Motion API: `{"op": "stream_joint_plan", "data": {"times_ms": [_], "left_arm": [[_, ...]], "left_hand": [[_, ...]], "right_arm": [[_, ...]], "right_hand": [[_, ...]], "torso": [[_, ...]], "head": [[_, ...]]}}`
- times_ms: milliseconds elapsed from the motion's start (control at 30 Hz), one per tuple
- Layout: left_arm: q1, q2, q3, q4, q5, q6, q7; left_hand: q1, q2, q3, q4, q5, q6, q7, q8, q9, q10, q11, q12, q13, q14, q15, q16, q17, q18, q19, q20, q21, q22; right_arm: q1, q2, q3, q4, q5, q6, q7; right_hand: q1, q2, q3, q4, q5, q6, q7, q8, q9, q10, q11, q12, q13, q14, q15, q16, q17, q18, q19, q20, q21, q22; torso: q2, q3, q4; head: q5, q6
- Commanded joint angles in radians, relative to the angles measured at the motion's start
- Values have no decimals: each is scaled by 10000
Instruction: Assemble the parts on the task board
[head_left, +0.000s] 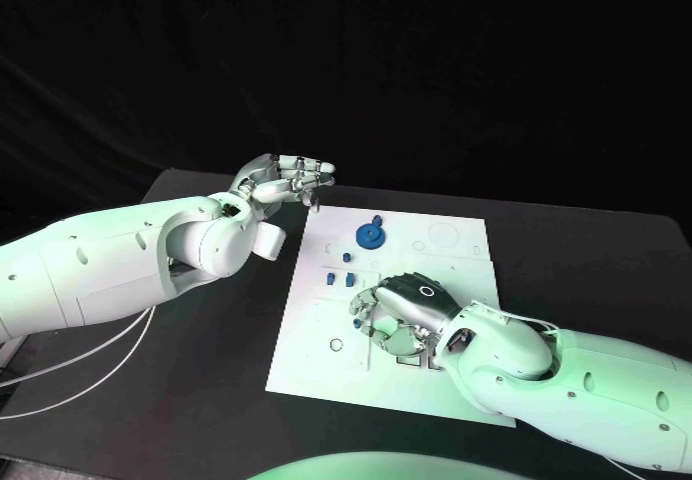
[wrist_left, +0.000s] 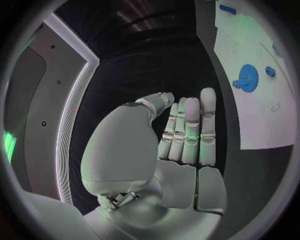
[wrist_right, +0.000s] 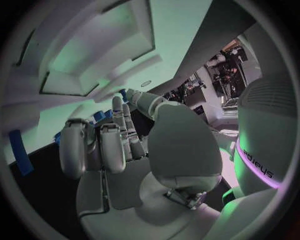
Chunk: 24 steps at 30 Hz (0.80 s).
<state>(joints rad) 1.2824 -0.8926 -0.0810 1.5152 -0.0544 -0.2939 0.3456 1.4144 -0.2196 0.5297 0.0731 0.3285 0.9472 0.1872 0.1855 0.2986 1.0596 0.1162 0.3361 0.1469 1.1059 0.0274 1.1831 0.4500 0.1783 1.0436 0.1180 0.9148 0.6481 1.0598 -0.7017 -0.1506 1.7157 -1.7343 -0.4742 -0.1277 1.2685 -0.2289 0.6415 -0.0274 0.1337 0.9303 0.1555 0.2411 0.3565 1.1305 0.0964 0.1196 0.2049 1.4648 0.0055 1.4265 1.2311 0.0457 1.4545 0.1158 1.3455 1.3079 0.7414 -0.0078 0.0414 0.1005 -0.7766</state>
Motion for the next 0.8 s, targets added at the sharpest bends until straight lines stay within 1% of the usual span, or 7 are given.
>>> {"op": "stream_joint_plan", "data": {"times_ms": [33,167,300,467,533,667,800], "left_arm": [[11,-1,7,10,53,131,49],[11,-26,7,3,53,139,38],[11,-46,7,3,53,158,27],[11,-58,7,7,53,195,26],[11,-58,6,12,54,208,28],[11,-60,6,21,54,229,31],[11,-58,6,21,54,242,35]], "left_hand": [[2,76,3,-56,38,-97,-3,-47,-13,-73,-30,41,17,4,47,-57,-14,58,43,25,-51,-11],[2,76,3,-56,38,-97,-3,-47,-13,-73,-30,41,17,4,47,-57,-14,58,43,25,-51,-11],[-1,80,3,-55,39,-115,2,-52,-17,-100,-24,46,19,0,52,-55,-17,59,44,30,-56,-14],[1,80,4,-58,39,-119,3,-53,-18,-111,-22,47,19,-2,54,-54,-18,59,45,32,-57,-15],[1,80,4,-58,39,-119,3,-53,-18,-111,-22,47,19,-2,54,-54,-18,59,45,32,-57,-15],[1,80,3,-58,39,-119,3,-52,-18,-115,-22,47,19,-2,54,-54,-18,59,45,32,-57,-15],[1,79,2,-59,39,-119,3,-51,-19,-120,-20,47,20,-2,55,-53,-18,59,45,33,-58,-16]], "right_arm": [[6,-98,9,129,-217,-576,-180],[94,-471,60,493,-126,-783,-199],[313,-985,150,851,195,-739,-237],[872,-1799,239,1007,987,167,-203],[1043,-2090,254,989,1122,639,-131],[1220,-2480,267,887,1172,1329,-31],[1289,-2640,268,788,1133,1664,49]], "right_hand": [[1,-121,-56,-17,26,-69,1,-65,-17,-51,-19,-41,-9,356,79,-42,-33,101,-74,-12,-40,1455],[-18,-138,-89,0,38,-39,-12,-67,-13,-81,-24,-21,-14,342,81,-64,-71,103,-77,-4,-55,1449],[-20,-107,-100,24,78,42,-27,-40,2,-39,-41,35,-6,341,69,-69,-81,96,-53,-6,-25,1465],[-76,-153,-157,57,111,62,-1,-49,2,-59,-25,54,-15,346,73,-65,-75,97,-54,-4,-39,1460],[-213,-291,-336,131,337,-31,28,-135,-24,-334,24,-40,-99,323,122,-105,-156,143,-161,24,-261,1350],[-226,-392,-1130,264,719,-207,-37,-316,-62,-820,47,-82,-291,298,140,-134,-200,282,-476,58,-940,1013],[-172,-355,-1346,298,744,-196,-52,-335,-63,-883,50,-48,-325,289,142,-150,-233,294,-499,60,-1017,976]], "torso": [[1,5,1],[3,7,2],[1,6,6],[-8,-11,-6],[-7,-20,-6],[-1,-8,-13],[2,9,-18]], "head": [[-22,19],[-72,28],[-181,59],[-367,96],[-449,118],[-491,152],[-485,175]]}}
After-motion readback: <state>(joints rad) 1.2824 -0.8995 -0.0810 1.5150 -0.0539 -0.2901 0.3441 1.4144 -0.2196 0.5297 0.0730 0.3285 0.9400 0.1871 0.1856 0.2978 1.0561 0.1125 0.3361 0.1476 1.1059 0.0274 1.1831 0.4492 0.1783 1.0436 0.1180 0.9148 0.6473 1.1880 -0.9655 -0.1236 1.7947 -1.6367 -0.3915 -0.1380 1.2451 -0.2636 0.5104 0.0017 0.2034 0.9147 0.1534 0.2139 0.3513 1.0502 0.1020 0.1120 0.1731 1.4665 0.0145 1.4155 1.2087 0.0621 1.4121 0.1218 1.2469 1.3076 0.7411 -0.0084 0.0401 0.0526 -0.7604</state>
